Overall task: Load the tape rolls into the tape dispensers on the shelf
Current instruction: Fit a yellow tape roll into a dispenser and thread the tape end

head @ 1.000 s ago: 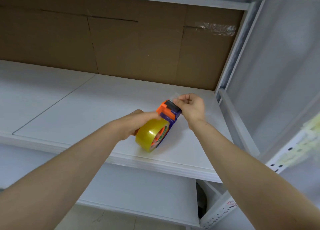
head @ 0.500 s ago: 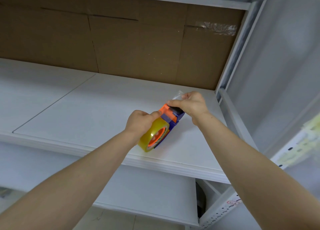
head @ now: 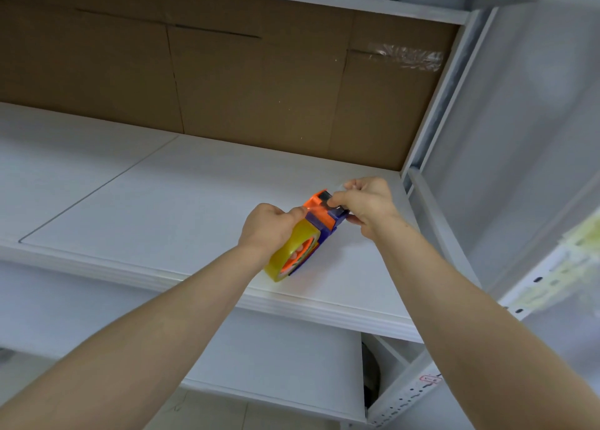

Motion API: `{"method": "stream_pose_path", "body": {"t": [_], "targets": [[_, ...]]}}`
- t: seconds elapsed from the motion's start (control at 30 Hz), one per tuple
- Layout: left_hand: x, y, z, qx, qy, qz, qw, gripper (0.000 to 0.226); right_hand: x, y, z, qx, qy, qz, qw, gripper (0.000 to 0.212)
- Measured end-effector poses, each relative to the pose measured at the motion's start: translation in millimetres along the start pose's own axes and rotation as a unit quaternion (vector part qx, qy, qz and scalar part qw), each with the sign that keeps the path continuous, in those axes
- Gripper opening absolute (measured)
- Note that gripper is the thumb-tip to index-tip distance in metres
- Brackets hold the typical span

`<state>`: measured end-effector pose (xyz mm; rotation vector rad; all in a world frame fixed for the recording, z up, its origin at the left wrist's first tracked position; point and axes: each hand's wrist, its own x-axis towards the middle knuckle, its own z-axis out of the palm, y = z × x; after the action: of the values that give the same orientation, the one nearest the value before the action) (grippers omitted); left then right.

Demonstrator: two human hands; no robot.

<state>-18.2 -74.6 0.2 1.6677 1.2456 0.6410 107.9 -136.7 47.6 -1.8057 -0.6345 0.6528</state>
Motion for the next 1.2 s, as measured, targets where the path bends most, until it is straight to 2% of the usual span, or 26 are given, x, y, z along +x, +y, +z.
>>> {"method": "stream_pose_path", "body": {"t": [0.17,0.37,0.53,0.73,0.9,1.03,1.2], "targets": [[4.5,-1.5,3.2,0.023,-0.001,0.019,1.0,0.042,2.2,7.4,-3.8,0.008,0.013,-0.009,1.0,0.027],[3.7,-0.5,7.3,0.041,-0.009,0.02,0.999,0.038,7.0,9.9,-4.1,-0.116,0.033,-0.042,0.992,0.035],[4.3,-1.4,8.1,0.051,0.001,0.03,0.998,0.04,8.7,13.1,-0.3,-0.173,0.044,-0.074,0.981,0.031],[4.0,-0.5,4.3,0.059,0.001,0.041,0.997,0.038,4.1,27.9,2.4,-0.16,0.084,-0.173,0.968,0.025],[1.9,1.2,3.4,0.067,-0.007,0.051,0.996,0.038,4.7,35.5,5.6,-0.116,0.099,-0.193,0.969,0.024],[1.2,0.5,2.5,0.086,-0.003,0.059,0.995,0.048,6.6,40.3,9.8,-0.08,0.114,-0.202,0.969,0.024],[3.4,1.5,-0.3,0.109,-0.012,0.057,0.992,0.052,14.2,38.8,8.5,-0.078,0.088,-0.229,0.966,0.027]]}}
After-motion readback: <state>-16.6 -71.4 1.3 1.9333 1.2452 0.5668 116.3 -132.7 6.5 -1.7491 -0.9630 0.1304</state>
